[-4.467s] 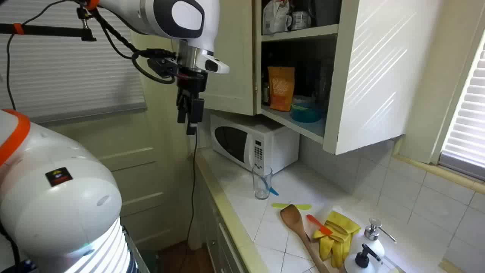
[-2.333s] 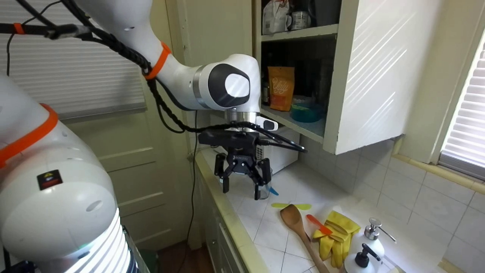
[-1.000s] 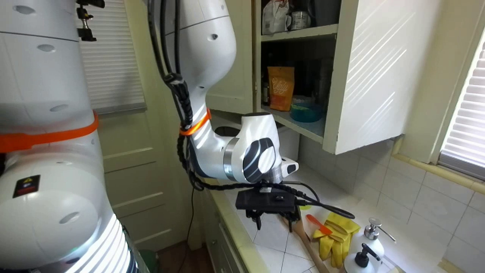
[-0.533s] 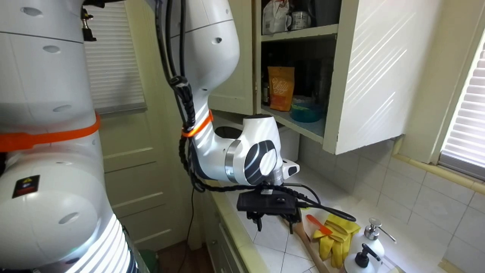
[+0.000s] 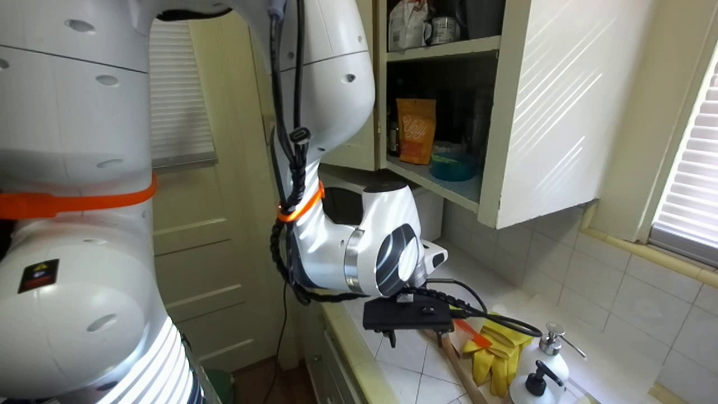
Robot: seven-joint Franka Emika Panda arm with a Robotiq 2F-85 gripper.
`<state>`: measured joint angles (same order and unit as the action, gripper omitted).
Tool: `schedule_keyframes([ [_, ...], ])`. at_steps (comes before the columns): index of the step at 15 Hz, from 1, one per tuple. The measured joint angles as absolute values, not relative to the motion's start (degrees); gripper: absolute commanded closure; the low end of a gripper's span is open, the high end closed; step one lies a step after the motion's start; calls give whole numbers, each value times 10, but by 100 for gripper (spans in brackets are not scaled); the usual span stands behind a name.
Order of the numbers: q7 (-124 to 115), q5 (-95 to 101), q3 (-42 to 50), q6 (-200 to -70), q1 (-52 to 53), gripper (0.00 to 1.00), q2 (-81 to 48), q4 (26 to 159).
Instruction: Make the wooden spoon lean against the microwave
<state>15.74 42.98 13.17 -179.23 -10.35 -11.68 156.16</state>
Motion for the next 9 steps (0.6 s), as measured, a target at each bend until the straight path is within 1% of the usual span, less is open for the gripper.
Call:
schedule_keyframes([
  [9, 220, 463, 221, -1923, -76, 0, -247, 1513],
])
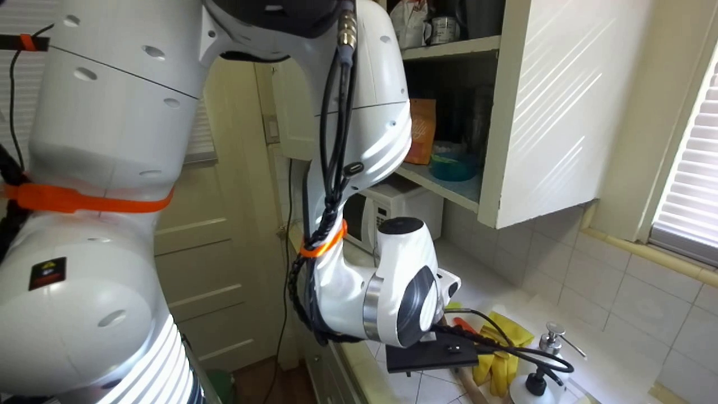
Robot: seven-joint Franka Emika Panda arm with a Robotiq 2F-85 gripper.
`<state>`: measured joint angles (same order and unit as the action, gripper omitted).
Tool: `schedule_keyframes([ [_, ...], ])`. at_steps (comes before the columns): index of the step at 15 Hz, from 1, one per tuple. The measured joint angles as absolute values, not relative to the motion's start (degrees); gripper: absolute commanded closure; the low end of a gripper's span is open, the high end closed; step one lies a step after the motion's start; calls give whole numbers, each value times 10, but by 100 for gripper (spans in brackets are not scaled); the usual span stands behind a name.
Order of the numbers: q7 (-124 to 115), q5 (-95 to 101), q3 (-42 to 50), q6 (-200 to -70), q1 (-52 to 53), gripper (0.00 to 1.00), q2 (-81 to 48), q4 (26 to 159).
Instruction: Make the wooden spoon lean against the microwave
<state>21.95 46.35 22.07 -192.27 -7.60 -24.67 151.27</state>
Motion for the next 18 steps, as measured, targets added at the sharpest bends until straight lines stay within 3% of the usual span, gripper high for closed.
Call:
schedule_keyframes([
  [5, 234, 451, 237, -1998, -60, 0, -314, 1469],
  [18, 240, 452, 218, -2028, -63, 0, -334, 1437],
])
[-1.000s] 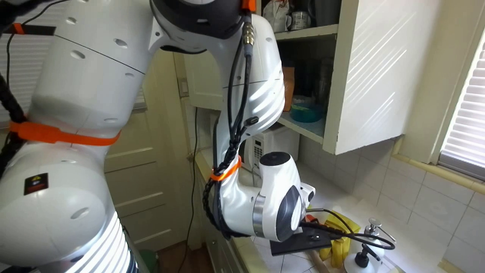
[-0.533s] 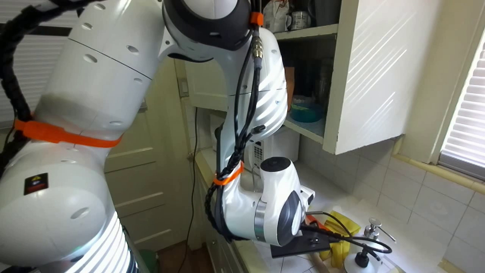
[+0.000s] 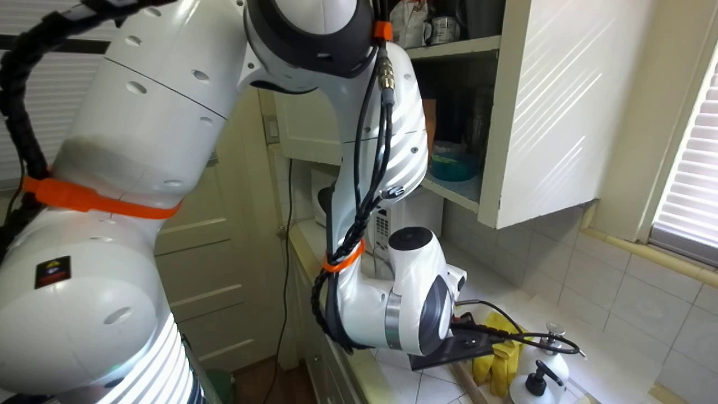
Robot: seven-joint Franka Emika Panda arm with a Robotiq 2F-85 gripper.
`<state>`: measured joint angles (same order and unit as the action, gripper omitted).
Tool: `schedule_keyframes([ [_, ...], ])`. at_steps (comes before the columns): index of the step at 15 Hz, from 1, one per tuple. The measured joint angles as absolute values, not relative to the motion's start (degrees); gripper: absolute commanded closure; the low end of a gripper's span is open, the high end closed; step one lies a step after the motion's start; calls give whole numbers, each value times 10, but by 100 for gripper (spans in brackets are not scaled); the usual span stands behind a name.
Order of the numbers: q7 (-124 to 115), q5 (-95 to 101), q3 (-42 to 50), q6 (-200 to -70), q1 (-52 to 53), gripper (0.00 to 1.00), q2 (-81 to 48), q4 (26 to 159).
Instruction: Make the wooden spoon lean against the microwave
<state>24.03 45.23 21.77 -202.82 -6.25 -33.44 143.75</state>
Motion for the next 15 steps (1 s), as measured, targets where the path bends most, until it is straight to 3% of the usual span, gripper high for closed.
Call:
schedule_keyframes([
  [1, 241, 453, 215, -2034, -64, 3, -339, 1434],
  [2, 242, 453, 213, -2038, -66, 24, -344, 1431],
  [4, 244, 453, 209, -2045, -70, 28, -355, 1424],
  [6, 247, 454, 207, -2055, -73, 42, -365, 1419],
  [11, 274, 453, 179, -2060, -106, 40, -379, 1407],
  [15, 296, 454, 163, -2061, -131, 27, -387, 1398],
])
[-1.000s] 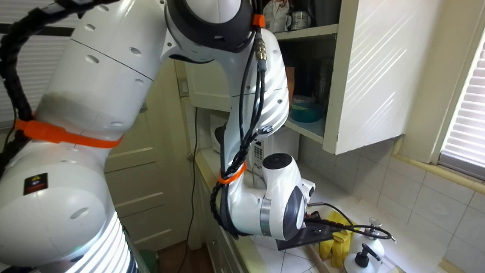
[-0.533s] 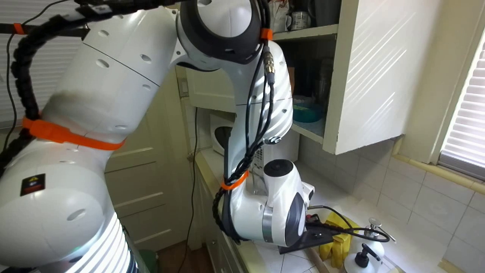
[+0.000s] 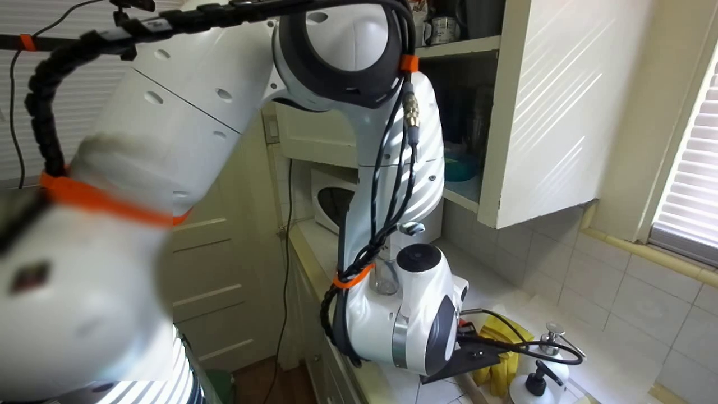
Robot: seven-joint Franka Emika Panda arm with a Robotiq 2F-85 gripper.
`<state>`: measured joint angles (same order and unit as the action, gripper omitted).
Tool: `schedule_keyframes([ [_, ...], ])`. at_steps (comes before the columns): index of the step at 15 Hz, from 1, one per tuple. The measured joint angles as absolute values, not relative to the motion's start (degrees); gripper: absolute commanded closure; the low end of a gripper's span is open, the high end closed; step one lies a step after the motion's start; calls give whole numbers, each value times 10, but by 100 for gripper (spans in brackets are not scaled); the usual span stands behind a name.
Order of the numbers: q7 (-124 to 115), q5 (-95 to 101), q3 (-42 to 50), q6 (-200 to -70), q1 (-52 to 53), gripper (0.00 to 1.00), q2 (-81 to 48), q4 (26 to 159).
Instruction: Make the wooden spoon lean against the microwave
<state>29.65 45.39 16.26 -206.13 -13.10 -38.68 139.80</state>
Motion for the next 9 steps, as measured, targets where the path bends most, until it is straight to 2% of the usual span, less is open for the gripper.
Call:
schedule_keyframes([
  [1, 302, 454, 161, -2062, -135, 20, -388, 1395],
  [3, 312, 457, 159, -2066, -143, 31, -392, 1388],
  [4, 318, 459, 158, -2068, -147, 31, -394, 1385],
  [5, 322, 462, 157, -2069, -151, 37, -396, 1381],
  [9, 331, 475, 148, -2071, -168, 42, -406, 1365],
])
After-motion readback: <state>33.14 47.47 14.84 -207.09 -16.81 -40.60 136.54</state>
